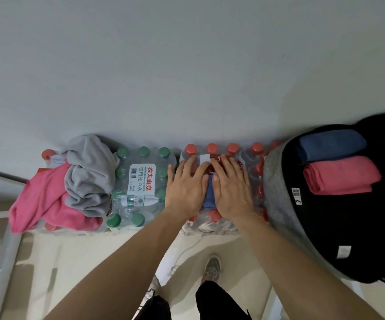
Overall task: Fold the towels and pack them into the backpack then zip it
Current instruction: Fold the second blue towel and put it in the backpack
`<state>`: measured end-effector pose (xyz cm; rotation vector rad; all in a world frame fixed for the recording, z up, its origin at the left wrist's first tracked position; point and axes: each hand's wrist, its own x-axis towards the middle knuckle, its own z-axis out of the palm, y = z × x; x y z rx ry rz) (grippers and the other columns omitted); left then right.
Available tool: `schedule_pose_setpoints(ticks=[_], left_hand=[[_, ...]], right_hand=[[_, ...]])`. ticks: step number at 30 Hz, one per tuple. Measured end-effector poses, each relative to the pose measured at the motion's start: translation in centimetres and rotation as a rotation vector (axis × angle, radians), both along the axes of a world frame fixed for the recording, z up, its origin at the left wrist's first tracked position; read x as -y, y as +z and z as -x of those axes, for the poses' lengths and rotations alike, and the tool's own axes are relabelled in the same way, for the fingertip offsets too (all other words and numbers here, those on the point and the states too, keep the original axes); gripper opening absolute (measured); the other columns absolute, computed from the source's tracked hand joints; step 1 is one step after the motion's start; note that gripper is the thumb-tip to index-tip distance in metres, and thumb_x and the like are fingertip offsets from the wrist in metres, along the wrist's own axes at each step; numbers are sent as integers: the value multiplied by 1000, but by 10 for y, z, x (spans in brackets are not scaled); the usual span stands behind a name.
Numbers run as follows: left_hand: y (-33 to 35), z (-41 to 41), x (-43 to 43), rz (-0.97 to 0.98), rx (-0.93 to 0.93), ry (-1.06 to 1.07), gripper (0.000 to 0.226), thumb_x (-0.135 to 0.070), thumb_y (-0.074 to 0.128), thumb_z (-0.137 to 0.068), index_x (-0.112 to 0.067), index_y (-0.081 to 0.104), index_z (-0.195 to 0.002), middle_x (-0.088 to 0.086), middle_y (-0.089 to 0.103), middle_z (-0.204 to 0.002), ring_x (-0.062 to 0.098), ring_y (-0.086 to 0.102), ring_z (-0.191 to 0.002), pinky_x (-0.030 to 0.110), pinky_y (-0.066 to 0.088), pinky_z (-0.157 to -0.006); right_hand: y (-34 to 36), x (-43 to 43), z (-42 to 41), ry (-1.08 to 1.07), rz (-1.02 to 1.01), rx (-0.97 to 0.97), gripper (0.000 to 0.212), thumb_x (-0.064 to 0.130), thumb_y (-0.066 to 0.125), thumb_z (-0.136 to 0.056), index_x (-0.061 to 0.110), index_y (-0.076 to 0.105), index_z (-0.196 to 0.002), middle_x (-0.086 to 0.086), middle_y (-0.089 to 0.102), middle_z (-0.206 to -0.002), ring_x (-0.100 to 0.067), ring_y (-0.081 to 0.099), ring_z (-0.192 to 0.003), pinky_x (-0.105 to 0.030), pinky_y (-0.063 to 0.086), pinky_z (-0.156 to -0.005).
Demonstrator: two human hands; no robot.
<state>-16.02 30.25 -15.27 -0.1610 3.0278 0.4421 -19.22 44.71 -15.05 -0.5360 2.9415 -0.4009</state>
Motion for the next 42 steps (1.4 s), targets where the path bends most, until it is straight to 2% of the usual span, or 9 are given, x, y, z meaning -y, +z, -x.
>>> schedule_pose_setpoints(ticks=[4,8,12,15,19,23,30,34,42], left_hand=[[8,-1,2,-31,43,-8,58,-52,8,-97,-31,35,-143,4,29,-156,25,23,-146,54,8,-120],[25,-3,18,-177,180,-91,57,-56,26,-99,-24,34,-146,4,25,-157,27,26,-144,53,13,-119],[52,-12,38,10,259,-239,59,-55,49,-94,-21,42,-141,4,34,-153,26,37,-137,46,22,-113],[74,-23,39,81,209,-251,55,-52,64,-82,-22,45,-124,2,58,-123,26,55,-112,42,34,-102],[95,-31,40,-62,245,-214,56,-52,73,-73,-24,48,-115,-1,65,-104,25,62,-89,41,49,-87],[115,-28,27,-279,177,-221,43,-56,74,-74,-26,55,-98,-4,64,-89,20,61,-79,37,50,-69],[134,-7,-94,-653,94,-196,47,-52,73,-78,-19,54,-106,-6,61,-96,12,59,-83,27,50,-68],[131,-2,-172,-731,179,-228,33,-15,64,-85,-14,42,-110,5,52,-107,20,53,-93,28,41,-73],[95,0,-255,-595,183,-160,39,-16,67,-87,-6,49,-120,15,51,-119,32,56,-104,31,42,-83]], right_hand=[[7,1,-2,19,-95,8,59,43,4,-100,26,25,-153,-3,30,-159,-24,23,-148,-51,21,-120],[24,-2,-4,108,-156,90,60,46,17,-102,21,15,-157,-1,23,-162,-26,18,-149,-49,16,-121],[48,-13,-8,309,-213,99,65,47,40,-101,18,20,-156,-1,40,-151,-25,32,-139,-43,27,-116],[67,-16,-14,302,-164,161,62,42,59,-93,14,39,-144,-6,48,-132,-27,44,-124,-40,40,-102],[96,-27,-20,300,-67,313,29,28,68,-87,14,52,-106,0,45,-99,-20,50,-80,-35,41,-69],[130,-62,-26,87,183,366,36,45,73,-82,19,53,-94,2,57,-88,-17,55,-77,-32,43,-63],[155,-168,-45,-468,551,212,59,32,71,-89,8,45,-137,1,50,-120,-18,51,-113,-26,38,-88],[149,-224,-44,-709,577,251,53,20,57,-95,5,36,-141,-17,51,-135,-28,50,-114,-32,39,-88],[100,-268,-34,-915,412,166,54,17,64,-93,-1,42,-138,-25,51,-135,-38,53,-120,-35,44,-94]])
